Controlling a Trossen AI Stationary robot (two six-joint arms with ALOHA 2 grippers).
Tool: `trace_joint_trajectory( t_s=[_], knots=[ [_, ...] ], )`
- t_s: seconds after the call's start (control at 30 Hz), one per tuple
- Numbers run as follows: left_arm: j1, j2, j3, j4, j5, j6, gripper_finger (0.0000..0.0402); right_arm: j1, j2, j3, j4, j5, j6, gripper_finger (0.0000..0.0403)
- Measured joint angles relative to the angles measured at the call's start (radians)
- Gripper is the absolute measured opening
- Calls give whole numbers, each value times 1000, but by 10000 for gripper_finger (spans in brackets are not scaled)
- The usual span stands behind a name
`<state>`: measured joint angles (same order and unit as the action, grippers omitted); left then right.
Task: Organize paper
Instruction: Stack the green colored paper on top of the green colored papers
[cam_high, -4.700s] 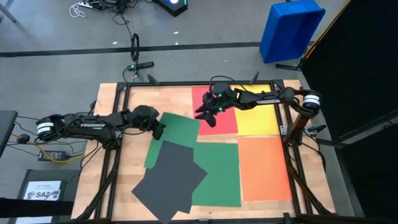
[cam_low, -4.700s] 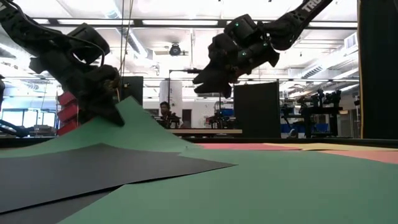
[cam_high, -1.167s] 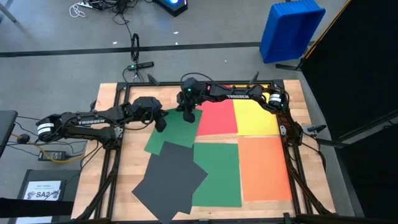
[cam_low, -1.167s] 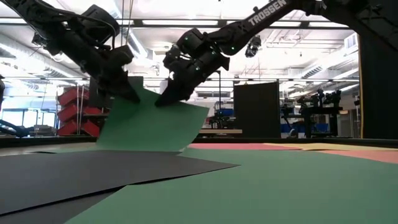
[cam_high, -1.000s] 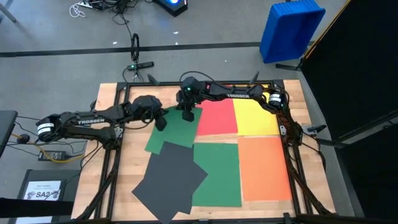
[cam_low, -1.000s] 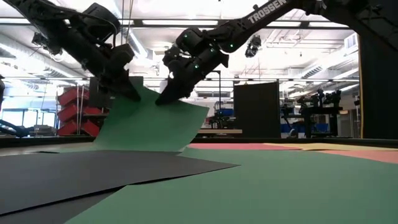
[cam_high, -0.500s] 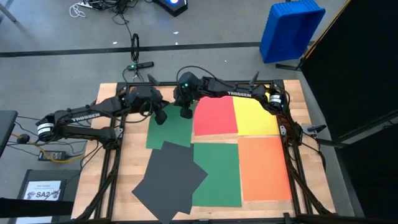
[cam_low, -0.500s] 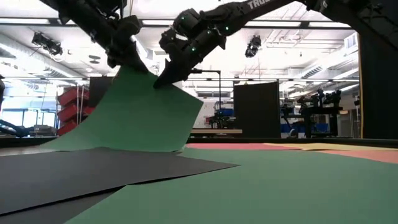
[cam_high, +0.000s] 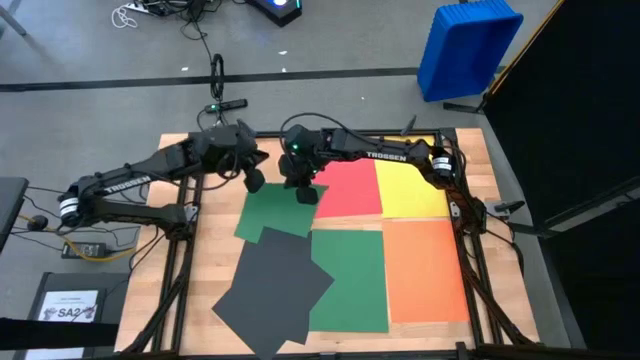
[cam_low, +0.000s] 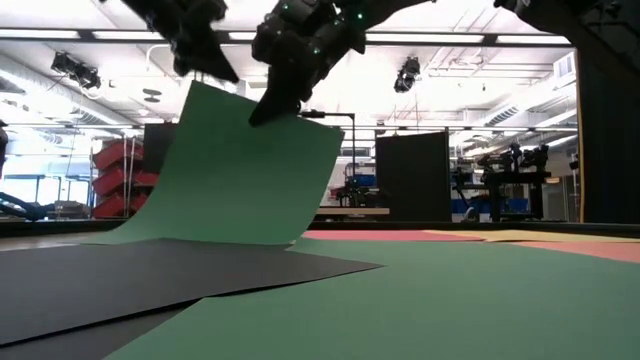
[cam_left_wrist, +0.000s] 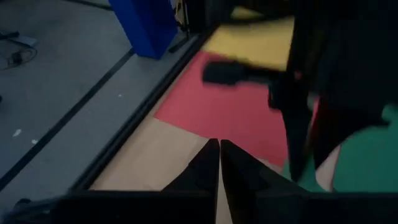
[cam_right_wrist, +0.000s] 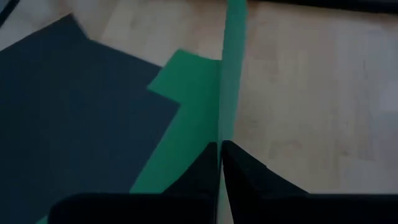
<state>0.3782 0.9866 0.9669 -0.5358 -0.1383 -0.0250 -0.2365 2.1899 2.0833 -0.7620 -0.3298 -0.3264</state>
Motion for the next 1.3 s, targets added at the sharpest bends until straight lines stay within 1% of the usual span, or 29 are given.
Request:
trace_joint_trajectory(
  t_s=[0.2, 0.33, 0.4, 0.5, 0.63, 0.73, 0.8, 0.9, 1.0, 1.07, 1.13, 1.17, 1.3],
  knots=[
    [0, -33, 110, -124, -3, -14, 0, 16, 0, 6, -22, -21, 0, 0],
    [0, -89, 97, -244, -8, -114, 0, 16, 0, 6, -21, -27, 5, 0],
    [0, -127, 49, -299, -12, -190, 0, 16, 0, 6, -22, -29, 7, 0],
    [-5, -221, -62, -303, -24, -323, 0, 16, 0, 6, -22, -31, 8, 0],
    [-55, -393, -225, -254, -109, -533, 0, 18, 0, 6, -24, -32, 8, 0],
    [-114, -494, -336, -218, -164, -638, 0, 19, 0, 6, -26, -34, 8, 0],
    [-143, -529, -398, -214, -183, -681, 0, 20, 0, 6, -26, -40, 8, 0],
    [-170, -536, -482, -220, -179, -743, 0, 20, 0, 6, -26, -40, 8, 0],
    [-180, -529, -555, -142, -115, -743, 4, 20, 0, 6, -26, -41, 8, 0],
    [-182, -528, -601, -50, -30, -697, 15, 20, 0, 6, -26, -40, 8, 0],
    [-183, -527, -635, 17, 46, -634, 35, 20, 0, 6, -26, -41, 8, 0],
    [-183, -528, -644, 32, 67, -607, 47, 20, 0, 6, -26, -40, 8, 0],
    [-183, -528, -655, 0, 87, -536, 104, 21, 0, 6, -30, -40, 8, 0]
  ],
)
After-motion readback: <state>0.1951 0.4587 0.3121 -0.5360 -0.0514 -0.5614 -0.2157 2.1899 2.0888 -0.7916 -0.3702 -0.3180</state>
